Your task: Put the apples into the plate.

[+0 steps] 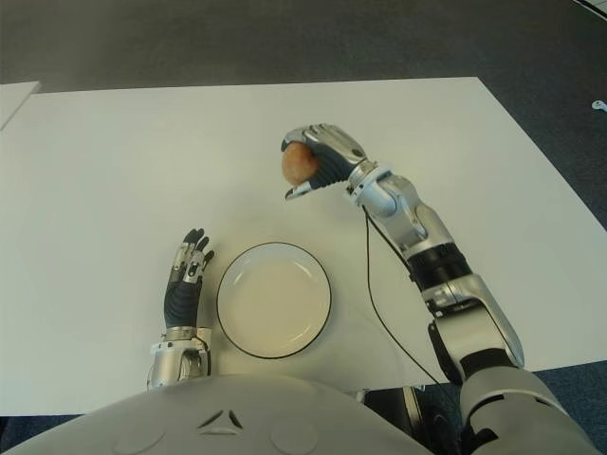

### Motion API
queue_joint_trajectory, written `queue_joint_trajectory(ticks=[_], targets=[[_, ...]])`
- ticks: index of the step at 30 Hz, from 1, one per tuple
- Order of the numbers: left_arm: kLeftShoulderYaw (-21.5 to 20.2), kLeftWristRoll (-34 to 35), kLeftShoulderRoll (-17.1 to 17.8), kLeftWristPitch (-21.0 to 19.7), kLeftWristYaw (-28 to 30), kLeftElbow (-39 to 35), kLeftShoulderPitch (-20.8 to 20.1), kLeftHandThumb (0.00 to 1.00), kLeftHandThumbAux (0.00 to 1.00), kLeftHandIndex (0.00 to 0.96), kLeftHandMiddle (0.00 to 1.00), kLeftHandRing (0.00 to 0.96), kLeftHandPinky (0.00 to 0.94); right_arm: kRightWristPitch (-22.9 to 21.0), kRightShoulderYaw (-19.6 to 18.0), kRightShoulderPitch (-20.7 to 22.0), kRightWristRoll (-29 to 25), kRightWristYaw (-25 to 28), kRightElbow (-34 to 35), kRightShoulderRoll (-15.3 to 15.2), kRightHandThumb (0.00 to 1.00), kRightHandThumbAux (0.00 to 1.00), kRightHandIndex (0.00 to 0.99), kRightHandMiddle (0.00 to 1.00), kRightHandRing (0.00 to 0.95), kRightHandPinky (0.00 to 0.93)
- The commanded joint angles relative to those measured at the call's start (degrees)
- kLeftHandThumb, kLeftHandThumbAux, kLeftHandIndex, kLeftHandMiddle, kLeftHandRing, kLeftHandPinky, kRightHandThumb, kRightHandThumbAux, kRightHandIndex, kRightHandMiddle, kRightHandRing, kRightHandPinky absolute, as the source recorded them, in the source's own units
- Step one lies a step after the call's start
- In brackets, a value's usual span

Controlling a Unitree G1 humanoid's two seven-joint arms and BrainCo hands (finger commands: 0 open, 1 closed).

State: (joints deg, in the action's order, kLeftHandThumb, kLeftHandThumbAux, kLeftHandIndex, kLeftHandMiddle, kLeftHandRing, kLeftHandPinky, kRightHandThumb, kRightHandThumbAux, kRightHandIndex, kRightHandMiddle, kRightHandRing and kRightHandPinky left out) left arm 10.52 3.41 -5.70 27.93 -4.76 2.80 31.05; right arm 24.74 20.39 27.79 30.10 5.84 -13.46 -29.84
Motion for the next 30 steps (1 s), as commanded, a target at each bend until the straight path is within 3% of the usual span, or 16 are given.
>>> queue_joint_trajectory(ticks=[1,6,17,22,30], targets=[[0.12,0.80,-2.73,-2.81,-0.34,1.70,-1.79,0.114,0.300,0.065,0.065,0.039,0.059,-0.95,-1.03,-5.55,-0.97,3.00,9.71,-0.15,0.719,0.715,0.440,0.837,0.823,0.807],[0.40,1.11,-2.56,-2.90,-0.01,1.50,-1.76,0.118,0.301,0.063,0.058,0.031,0.055,0.37,-0.88,-7.57,-2.20,6.14,14.07,0.19,0.718,0.715,0.440,0.836,0.822,0.799],[0.77,0.55,-2.30,-2.49,-0.53,1.02,-1.73,0.116,0.321,0.047,0.059,0.036,0.068,13.63,-0.12,-9.78,-6.61,10.70,15.29,-2.27,0.721,0.714,0.440,0.855,0.838,0.823],[0.88,-0.23,-2.13,-4.76,-1.25,-0.13,-1.73,0.110,0.334,0.033,0.057,0.033,0.060,18.41,0.04,-11.84,-4.91,12.28,19.42,-3.99,0.718,0.715,0.440,0.858,0.838,0.822],[2.01,-0.93,-2.85,-6.38,-2.26,-2.08,-1.63,0.096,0.343,0.017,0.040,0.025,0.063,22.77,1.31,-12.24,0.04,11.97,21.01,-2.44,0.715,0.714,0.440,0.868,0.849,0.866]])
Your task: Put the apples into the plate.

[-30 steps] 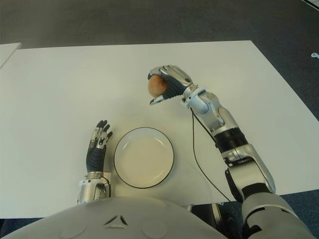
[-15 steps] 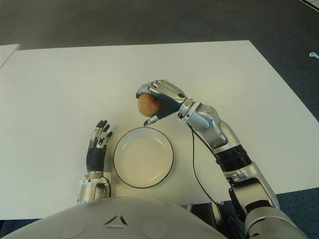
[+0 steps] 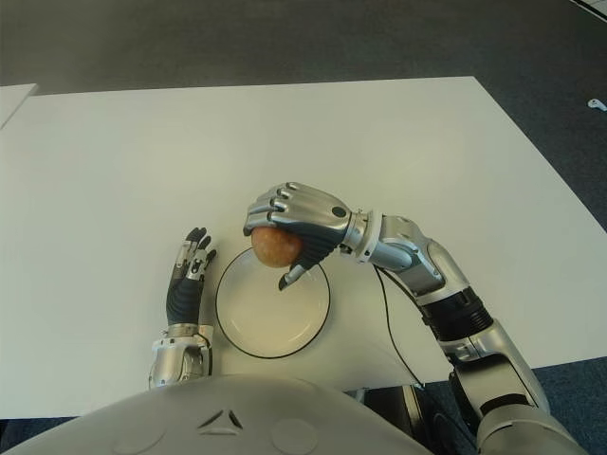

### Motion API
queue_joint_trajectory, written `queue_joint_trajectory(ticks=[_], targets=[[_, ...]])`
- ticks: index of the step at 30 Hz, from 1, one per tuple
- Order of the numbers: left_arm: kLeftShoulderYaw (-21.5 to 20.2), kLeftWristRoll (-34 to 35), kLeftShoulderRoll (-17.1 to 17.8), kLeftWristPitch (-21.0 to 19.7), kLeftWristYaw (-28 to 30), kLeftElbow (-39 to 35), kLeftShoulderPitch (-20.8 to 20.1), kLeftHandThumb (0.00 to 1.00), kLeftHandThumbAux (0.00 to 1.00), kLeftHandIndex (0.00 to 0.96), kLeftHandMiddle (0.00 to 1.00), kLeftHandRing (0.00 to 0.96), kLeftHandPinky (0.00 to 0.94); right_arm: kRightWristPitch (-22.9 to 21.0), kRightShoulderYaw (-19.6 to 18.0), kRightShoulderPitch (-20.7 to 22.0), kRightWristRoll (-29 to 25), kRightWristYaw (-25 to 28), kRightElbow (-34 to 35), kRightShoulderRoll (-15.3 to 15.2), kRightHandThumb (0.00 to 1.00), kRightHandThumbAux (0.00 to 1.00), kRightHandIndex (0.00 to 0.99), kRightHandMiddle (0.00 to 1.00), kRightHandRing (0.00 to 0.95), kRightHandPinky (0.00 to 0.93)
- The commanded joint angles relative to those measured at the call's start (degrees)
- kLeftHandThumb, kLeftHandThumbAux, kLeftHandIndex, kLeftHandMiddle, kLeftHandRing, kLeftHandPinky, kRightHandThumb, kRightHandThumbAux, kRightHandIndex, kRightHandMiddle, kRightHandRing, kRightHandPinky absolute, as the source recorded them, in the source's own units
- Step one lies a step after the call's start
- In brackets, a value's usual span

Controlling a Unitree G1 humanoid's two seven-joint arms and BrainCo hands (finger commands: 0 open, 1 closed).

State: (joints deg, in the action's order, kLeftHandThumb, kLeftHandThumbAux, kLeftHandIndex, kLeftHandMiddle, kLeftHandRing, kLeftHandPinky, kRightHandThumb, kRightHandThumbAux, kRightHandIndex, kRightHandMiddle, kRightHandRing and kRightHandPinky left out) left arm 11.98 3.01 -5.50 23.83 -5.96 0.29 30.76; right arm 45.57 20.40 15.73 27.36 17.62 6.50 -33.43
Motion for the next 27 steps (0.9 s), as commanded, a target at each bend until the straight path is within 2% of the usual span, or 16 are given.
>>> queue_joint_trajectory(ticks=[1,5,10,16,19,22,27], targets=[[0.60,-0.52,-3.05,-2.37,-1.14,0.39,-1.37,0.095,0.340,0.018,0.041,0.026,0.066,2.12,1.49,-0.26,3.27,0.20,1.08,1.32,0.715,0.713,0.440,0.875,0.855,0.875],[0.64,-0.83,-3.13,-3.24,-1.97,-0.01,-1.30,0.098,0.343,0.025,0.050,0.037,0.075,2.45,3.05,-1.01,5.81,0.51,0.89,2.01,0.714,0.713,0.440,0.896,0.868,0.889],[0.61,-0.97,-3.29,-3.61,-2.69,-0.01,-1.11,0.108,0.349,0.041,0.075,0.058,0.088,4.48,4.36,-2.47,6.48,0.27,0.11,1.56,0.715,0.712,0.440,0.904,0.877,0.893],[0.94,-1.19,-3.16,-2.83,-2.83,0.15,-1.07,0.113,0.359,0.048,0.082,0.064,0.075,5.11,5.05,-4.29,7.64,0.52,-0.15,1.23,0.715,0.710,0.441,0.881,0.865,0.865],[1.24,-1.46,-3.00,-2.52,-2.79,0.11,-1.02,0.109,0.362,0.047,0.078,0.058,0.063,5.25,5.32,-4.30,8.62,0.65,-0.57,1.22,0.714,0.709,0.442,0.866,0.857,0.856],[1.78,-2.18,-2.83,-1.89,-2.81,-0.30,-0.78,0.101,0.355,0.042,0.067,0.046,0.056,7.18,6.12,-2.47,12.81,-1.59,-3.97,1.99,0.715,0.708,0.442,0.852,0.850,0.852],[2.04,-2.14,-2.84,-1.58,-2.60,-0.46,-0.61,0.093,0.343,0.037,0.053,0.031,0.052,8.22,6.29,-2.11,15.57,-3.06,-6.18,2.46,0.716,0.708,0.442,0.855,0.851,0.856]])
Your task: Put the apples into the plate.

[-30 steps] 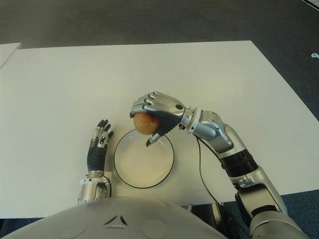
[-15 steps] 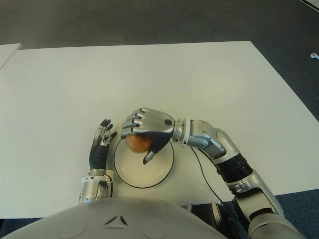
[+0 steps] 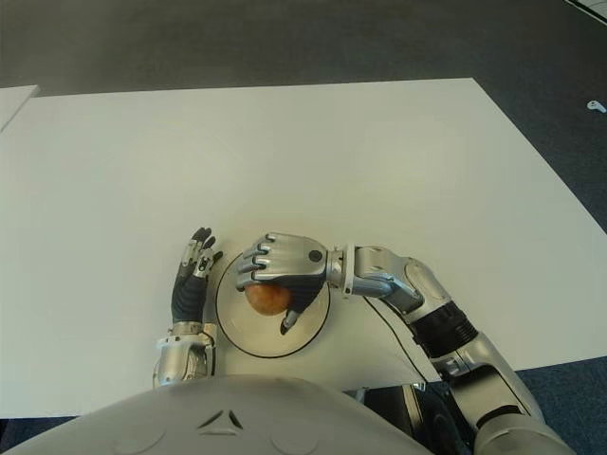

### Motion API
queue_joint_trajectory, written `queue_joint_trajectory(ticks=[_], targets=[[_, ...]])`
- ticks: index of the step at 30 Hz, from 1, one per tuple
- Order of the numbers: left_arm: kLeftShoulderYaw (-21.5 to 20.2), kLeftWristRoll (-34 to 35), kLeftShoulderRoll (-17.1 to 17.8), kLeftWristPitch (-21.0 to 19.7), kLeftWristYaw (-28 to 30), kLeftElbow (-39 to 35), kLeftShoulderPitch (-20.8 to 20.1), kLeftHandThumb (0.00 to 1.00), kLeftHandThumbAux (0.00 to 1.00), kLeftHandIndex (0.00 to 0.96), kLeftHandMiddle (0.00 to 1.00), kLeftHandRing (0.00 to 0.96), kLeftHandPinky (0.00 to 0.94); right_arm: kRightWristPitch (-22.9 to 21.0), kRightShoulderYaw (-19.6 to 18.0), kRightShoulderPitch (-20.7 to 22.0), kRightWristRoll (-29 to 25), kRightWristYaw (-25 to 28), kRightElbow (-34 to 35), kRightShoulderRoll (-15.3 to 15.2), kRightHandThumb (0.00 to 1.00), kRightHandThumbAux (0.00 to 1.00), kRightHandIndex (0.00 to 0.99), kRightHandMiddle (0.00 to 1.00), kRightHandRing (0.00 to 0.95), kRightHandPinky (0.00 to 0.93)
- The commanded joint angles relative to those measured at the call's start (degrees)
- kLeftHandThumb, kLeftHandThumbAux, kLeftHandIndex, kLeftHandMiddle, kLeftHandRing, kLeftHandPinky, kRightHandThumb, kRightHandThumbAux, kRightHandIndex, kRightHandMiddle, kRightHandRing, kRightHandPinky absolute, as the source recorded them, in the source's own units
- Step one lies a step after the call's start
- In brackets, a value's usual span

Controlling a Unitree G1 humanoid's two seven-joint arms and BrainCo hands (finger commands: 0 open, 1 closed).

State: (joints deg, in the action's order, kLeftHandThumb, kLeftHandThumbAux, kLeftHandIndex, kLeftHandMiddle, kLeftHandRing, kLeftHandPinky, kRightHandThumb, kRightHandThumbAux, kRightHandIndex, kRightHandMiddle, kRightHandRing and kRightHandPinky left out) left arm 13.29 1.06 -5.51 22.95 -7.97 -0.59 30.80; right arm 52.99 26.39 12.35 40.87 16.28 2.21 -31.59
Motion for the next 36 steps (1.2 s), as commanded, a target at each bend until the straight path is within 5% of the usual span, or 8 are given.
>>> queue_joint_trajectory(ticks=[1,14,22,24,27,36], targets=[[0.69,-0.02,-2.83,-0.70,-0.48,0.49,-0.68,0.092,0.342,0.036,0.051,0.029,0.053,0.85,0.33,1.25,2.32,-1.82,-2.19,0.70,0.717,0.709,0.441,0.857,0.852,0.859],[0.59,0.97,-2.63,-2.32,0.00,-0.17,-0.68,0.085,0.331,0.033,0.041,0.015,0.042,1.78,0.20,1.43,6.89,-6.96,-4.83,1.86,0.718,0.707,0.443,0.845,0.853,0.859],[0.65,-1.48,-2.34,-3.77,-1.57,-1.51,-0.54,0.085,0.364,0.036,0.057,0.037,0.064,1.44,2.20,3.11,5.35,-5.07,-6.89,2.01,0.682,0.719,0.422,0.556,0.516,0.462],[0.92,-2.80,-2.48,-4.10,-2.23,-1.54,-0.59,0.079,0.394,0.029,0.051,0.035,0.058,1.21,2.66,3.47,4.20,-4.04,-7.54,1.81,0.400,0.622,0.365,0.418,0.370,0.326],[0.62,-3.54,-2.20,-4.11,-2.55,-1.23,-0.89,0.067,0.424,0.019,0.043,0.033,0.068,0.77,2.91,3.77,3.23,-2.74,-8.02,1.44,0.210,0.565,0.253,0.290,0.244,0.196],[0.28,-4.69,-1.70,-2.57,-2.47,0.15,-1.49,0.037,0.456,0.004,0.034,0.036,0.088,-0.58,3.24,4.22,2.09,0.74,-8.03,0.80,0.013,0.528,0.029,0.088,0.048,0.013]])
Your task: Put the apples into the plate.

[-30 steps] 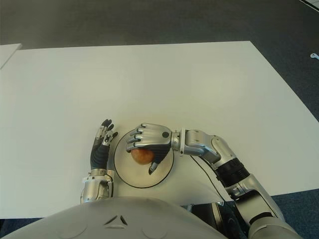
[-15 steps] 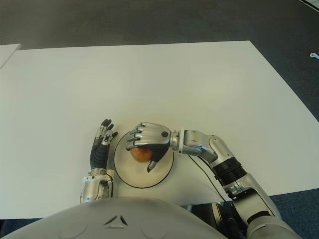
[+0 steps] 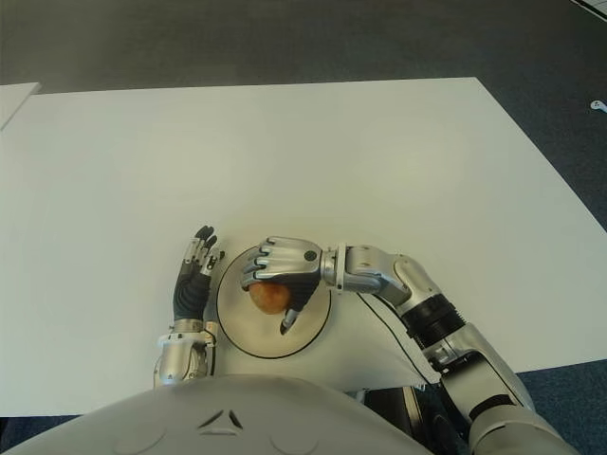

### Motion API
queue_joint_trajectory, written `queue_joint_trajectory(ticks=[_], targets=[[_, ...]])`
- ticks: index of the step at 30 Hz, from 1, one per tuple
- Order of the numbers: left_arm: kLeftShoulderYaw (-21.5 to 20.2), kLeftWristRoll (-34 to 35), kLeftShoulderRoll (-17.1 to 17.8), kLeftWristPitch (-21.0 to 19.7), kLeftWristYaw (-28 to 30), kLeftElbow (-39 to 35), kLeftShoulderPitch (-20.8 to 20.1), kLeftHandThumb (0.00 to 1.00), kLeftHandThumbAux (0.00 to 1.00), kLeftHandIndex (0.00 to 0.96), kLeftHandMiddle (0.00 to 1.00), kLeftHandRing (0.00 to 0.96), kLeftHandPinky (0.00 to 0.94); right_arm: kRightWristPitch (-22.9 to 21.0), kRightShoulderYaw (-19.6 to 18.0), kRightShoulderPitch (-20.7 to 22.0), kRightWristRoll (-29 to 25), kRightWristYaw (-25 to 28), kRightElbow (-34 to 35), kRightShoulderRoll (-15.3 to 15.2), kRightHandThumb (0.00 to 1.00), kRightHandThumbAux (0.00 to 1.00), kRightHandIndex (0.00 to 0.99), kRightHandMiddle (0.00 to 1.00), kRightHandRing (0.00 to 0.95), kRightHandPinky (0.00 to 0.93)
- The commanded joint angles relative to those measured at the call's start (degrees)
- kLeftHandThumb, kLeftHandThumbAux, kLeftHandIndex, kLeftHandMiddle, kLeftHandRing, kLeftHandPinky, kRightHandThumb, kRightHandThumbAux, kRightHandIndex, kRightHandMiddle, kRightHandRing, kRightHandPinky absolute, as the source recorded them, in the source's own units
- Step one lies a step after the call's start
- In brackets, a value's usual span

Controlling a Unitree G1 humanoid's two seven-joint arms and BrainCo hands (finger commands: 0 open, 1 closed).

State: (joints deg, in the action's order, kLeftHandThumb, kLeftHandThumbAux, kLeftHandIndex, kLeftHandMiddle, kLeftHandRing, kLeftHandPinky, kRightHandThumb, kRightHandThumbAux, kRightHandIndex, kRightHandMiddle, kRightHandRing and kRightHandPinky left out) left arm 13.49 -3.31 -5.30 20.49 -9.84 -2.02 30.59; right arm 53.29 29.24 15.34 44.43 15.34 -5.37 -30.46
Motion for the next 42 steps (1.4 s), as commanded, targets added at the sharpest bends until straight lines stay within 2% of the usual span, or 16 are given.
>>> queue_joint_trajectory(ticks=[1,9,14,17,26,36,42], targets=[[0.01,-0.26,-1.90,0.04,-0.54,1.81,-1.40,0.036,0.460,0.004,0.034,0.036,0.088,-0.97,0.46,1.31,-1.66,2.02,-0.52,-0.37,0.008,0.515,0.018,0.071,0.030,0.008],[-1.03,-0.19,-1.66,0.38,-0.67,4.49,-3.34,0.028,0.465,0.000,0.026,0.028,0.076,-0.51,0.86,3.07,-2.28,3.29,-2.87,-0.52,0.000,0.452,0.000,0.008,0.001,0.000],[-3.10,0.25,-1.37,0.73,-1.56,5.50,-4.60,0.038,0.472,0.006,0.035,0.039,0.098,-0.48,0.82,4.87,-3.49,4.11,-4.21,-0.71,0.000,0.426,0.000,0.011,0.000,0.000],[-4.60,-1.46,-1.18,1.58,-3.99,6.12,-5.39,0.056,0.481,0.024,0.052,0.053,0.095,-1.25,0.42,5.44,-4.26,4.57,-4.17,-0.69,0.000,0.425,0.000,0.023,0.000,0.000],[-5.66,0.81,-1.96,3.19,-3.73,12.75,-10.52,0.081,0.493,0.049,0.066,0.059,0.086,-2.61,-0.26,6.72,-4.41,3.51,-6.08,0.27,0.000,0.408,0.000,0.044,0.000,0.000],[-7.10,2.07,-0.28,3.75,-3.19,16.18,-14.27,0.078,0.471,0.035,0.046,0.043,0.066,-4.15,-0.72,8.45,-3.51,1.48,-8.49,2.11,0.000,0.402,0.014,0.044,0.000,0.000],[-8.36,2.73,0.65,4.63,-2.12,18.47,-16.83,0.081,0.470,0.020,0.036,0.028,0.028,-7.19,-1.58,8.73,-2.56,-1.44,-10.02,4.10,0.000,0.399,0.021,0.041,0.000,0.000]])
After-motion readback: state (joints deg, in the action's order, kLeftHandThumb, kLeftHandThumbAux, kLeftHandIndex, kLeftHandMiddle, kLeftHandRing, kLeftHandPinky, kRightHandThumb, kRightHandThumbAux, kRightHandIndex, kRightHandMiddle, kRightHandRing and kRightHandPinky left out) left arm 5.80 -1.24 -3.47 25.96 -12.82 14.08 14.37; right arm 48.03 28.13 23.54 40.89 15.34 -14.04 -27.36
